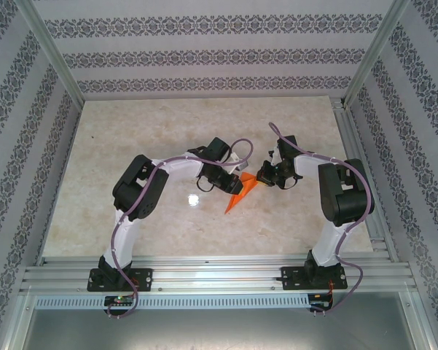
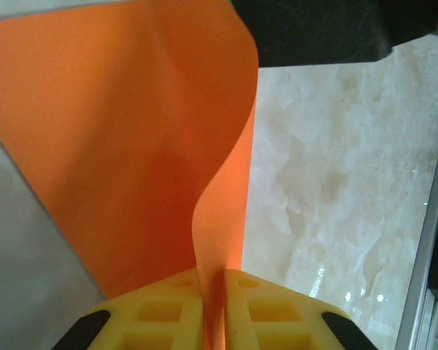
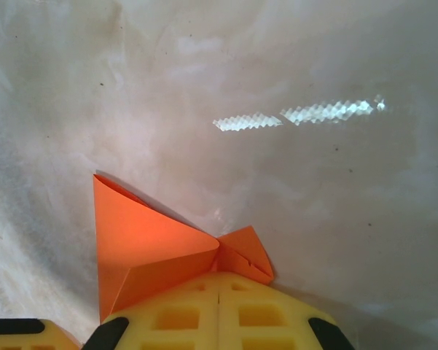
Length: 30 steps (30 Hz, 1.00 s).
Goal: Fold a paper plane with a square sheet of paper (fold left side to right side)
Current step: Fold the wing for the fifth time at the center of the table.
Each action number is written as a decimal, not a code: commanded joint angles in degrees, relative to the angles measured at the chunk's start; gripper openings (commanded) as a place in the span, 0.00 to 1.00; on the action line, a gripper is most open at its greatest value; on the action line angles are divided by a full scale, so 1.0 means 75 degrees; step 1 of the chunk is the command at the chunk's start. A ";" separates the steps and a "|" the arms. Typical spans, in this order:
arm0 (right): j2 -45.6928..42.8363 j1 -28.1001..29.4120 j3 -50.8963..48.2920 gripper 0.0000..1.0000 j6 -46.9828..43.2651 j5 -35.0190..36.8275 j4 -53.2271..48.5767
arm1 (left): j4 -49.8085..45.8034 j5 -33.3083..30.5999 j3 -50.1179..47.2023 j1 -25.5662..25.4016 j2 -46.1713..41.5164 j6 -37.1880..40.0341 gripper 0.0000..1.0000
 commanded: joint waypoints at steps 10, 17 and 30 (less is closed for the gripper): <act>0.0436 0.0182 -0.0211 0.00 -0.0227 0.0535 -0.0691 | 0.0294 -0.0175 0.0046 0.0173 0.0252 -0.0008 0.14; 0.0457 0.0173 -0.0210 0.00 -0.0240 0.0523 -0.0681 | 0.0353 -0.0215 0.0041 0.0226 0.0208 -0.0035 0.08; 0.0480 0.0190 -0.0170 0.00 -0.0246 0.0502 -0.0703 | 0.0416 -0.0316 0.0058 0.0260 0.0368 -0.0082 0.03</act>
